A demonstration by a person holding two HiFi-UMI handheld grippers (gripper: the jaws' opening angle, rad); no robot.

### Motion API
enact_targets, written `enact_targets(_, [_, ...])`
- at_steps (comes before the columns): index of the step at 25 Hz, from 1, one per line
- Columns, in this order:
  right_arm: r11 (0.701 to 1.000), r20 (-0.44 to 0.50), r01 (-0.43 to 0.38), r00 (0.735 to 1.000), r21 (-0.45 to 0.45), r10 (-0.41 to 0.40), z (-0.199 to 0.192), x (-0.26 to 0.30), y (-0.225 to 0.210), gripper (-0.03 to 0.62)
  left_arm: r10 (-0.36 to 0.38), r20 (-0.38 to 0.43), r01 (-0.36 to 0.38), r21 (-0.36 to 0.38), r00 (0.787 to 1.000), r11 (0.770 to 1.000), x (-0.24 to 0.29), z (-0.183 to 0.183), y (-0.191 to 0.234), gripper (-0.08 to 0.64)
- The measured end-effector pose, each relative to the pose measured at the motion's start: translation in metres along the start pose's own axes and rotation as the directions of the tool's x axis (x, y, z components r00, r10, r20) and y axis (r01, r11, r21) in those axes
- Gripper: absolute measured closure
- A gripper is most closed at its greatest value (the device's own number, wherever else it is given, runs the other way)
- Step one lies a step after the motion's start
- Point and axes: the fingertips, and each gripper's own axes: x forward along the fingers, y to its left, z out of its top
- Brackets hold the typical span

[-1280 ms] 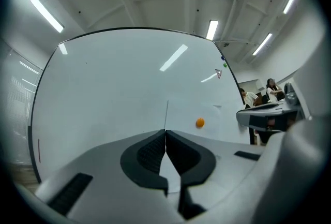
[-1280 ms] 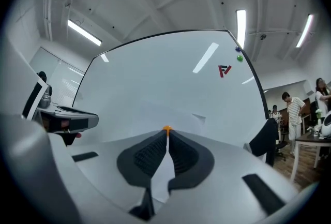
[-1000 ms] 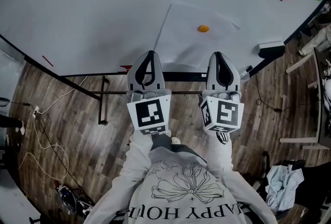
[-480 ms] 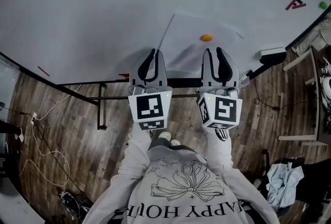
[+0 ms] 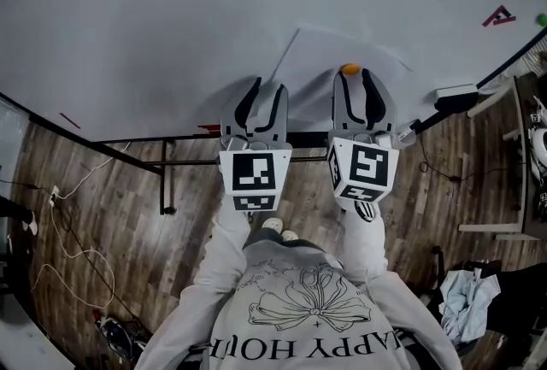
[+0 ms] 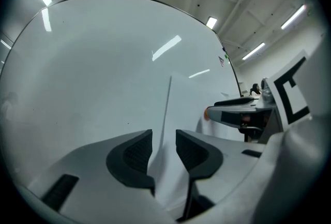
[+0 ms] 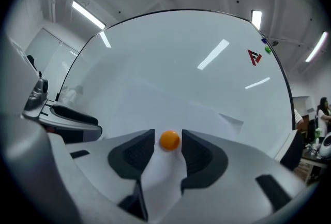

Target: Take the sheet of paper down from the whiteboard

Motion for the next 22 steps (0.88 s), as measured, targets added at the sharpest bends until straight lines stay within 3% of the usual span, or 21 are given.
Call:
enact_targets(10, [0.999, -0.028, 0.054, 0.998, -0.002, -0.054, -0.006, 0.011, -0.004, 0.469, -0.078, -0.041, 0.078, -0.001, 0.996, 0.997, 0.013, -0.012, -0.006, 0.419])
enact_targets(22, [0.998, -0.028, 0.055, 0.998, -0.015, -0.055, -0.007, 0.012, -0.003, 0.469, -0.139, -0.034, 0.138, -0.018, 0.990, 0.990, 0.021, -0.013, -0.014, 0.437])
